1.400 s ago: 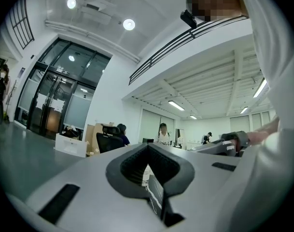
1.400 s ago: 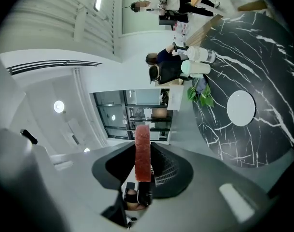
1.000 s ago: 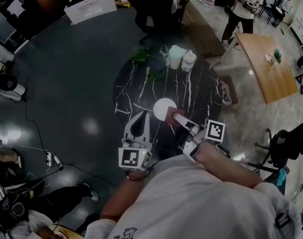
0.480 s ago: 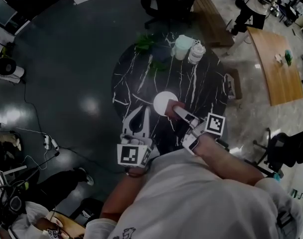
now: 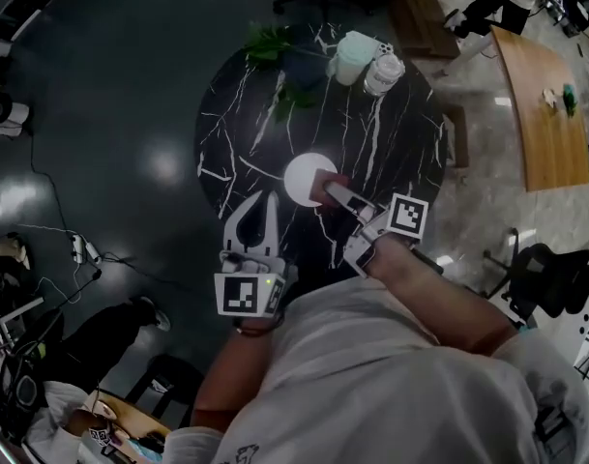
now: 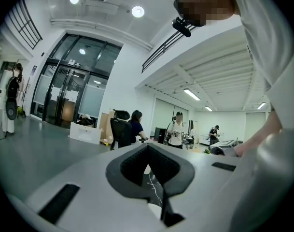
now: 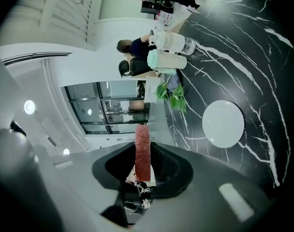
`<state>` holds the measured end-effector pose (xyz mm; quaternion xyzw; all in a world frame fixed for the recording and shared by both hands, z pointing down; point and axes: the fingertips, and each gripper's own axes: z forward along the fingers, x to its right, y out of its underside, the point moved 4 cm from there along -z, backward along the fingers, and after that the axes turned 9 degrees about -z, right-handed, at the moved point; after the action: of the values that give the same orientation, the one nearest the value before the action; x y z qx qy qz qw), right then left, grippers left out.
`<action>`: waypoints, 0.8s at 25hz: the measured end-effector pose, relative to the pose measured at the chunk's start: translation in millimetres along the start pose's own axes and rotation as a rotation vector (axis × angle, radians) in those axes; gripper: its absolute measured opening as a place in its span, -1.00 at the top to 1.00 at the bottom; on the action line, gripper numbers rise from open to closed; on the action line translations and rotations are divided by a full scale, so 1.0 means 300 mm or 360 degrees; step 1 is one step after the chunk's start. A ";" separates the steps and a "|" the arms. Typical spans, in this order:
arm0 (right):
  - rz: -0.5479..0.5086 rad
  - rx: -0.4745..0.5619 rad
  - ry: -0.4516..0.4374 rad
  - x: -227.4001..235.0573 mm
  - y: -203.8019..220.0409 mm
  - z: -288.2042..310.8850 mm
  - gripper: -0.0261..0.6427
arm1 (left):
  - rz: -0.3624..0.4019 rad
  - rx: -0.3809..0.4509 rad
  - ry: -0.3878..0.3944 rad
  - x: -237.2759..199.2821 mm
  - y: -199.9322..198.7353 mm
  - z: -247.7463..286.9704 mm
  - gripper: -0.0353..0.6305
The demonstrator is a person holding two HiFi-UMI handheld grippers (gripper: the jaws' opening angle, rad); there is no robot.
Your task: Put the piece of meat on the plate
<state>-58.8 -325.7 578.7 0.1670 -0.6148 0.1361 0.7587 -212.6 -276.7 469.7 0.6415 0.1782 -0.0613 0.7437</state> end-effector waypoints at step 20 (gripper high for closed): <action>-0.0088 -0.0177 0.0345 0.449 -0.035 0.133 0.65 | -0.0094 -0.0194 -0.0123 -0.082 0.357 0.104 0.88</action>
<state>-62.0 -352.0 717.0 0.1260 -0.5310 0.0982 0.8322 -195.5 -292.4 581.7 0.5867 0.1714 -0.0969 0.7855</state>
